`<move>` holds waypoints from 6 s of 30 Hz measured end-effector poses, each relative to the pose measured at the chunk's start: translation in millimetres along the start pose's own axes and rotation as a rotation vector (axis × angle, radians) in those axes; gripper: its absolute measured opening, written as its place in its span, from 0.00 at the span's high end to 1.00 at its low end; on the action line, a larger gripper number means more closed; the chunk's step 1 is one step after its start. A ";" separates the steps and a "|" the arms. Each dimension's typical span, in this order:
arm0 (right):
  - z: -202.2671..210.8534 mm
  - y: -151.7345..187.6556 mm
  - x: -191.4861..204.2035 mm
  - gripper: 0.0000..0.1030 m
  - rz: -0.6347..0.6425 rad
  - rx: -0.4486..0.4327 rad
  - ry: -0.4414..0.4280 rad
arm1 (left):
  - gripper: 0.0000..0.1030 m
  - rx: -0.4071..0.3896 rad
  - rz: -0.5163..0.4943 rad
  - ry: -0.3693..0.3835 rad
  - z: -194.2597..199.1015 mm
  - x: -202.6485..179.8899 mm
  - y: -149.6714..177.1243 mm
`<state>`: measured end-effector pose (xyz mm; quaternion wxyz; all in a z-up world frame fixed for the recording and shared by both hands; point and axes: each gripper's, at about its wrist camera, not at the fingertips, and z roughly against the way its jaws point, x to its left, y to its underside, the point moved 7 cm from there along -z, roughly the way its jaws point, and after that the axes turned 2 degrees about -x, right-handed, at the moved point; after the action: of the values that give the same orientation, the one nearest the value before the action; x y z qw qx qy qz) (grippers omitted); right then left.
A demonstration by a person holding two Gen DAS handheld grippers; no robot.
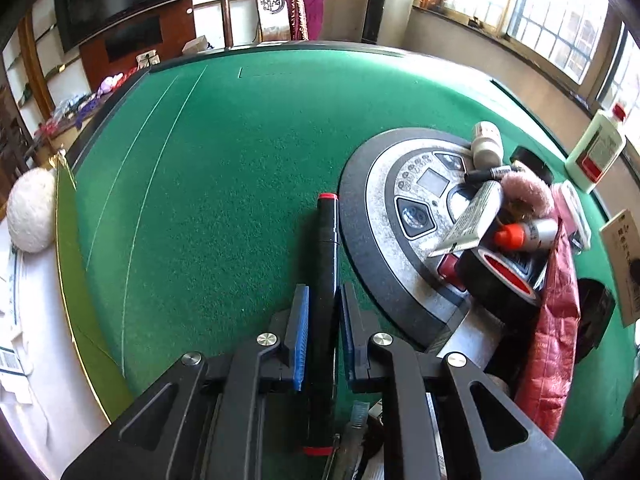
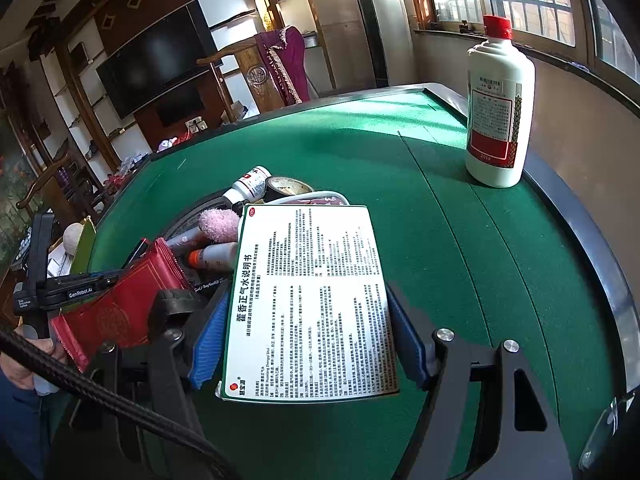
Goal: Organize objects
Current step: 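Carry the marker and leaflet in both grippers over to the white tray, then open the left gripper to drop the marker while the right gripper releases the leaflet in the tray, then return to the pile and grasp the red gold-logo pouch with the left gripper, then grasp the clear cartoon-print pencil case with the right gripper while the left gripper holds the pouch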
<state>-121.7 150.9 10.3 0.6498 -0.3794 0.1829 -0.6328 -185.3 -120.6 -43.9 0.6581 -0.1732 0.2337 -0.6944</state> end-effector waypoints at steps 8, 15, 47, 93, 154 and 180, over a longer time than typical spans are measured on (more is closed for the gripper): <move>2.5 -2.4 -2.4 0.30 -0.008 -0.016 -0.003 | 0.89 -0.077 -0.022 0.000 21.7 -7.3 -9.3; 4.0 -4.2 2.7 0.30 0.011 -0.031 -0.010 | 0.89 -0.121 -0.014 -0.027 31.9 -4.7 -17.4; 16.5 25.2 194.5 0.30 0.175 0.014 -0.366 | 0.88 -0.332 0.169 -0.101 128.2 103.1 6.6; -145.8 48.9 413.1 0.26 0.310 0.296 -0.383 | 0.88 -0.245 0.557 -0.209 104.0 242.3 45.7; 9.8 -12.7 41.2 0.19 -0.283 -0.087 -0.373 | 0.52 0.025 -0.419 0.072 48.1 -116.3 48.4; -27.0 -11.9 -1.0 0.19 -0.285 -0.010 -0.164 | 0.49 -0.086 -0.224 0.222 75.8 -83.3 57.1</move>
<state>-149.3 145.9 1.3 0.5642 -0.4553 0.0768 -0.6844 -90.0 -46.4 -6.9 0.5386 -0.1483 0.3137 -0.7678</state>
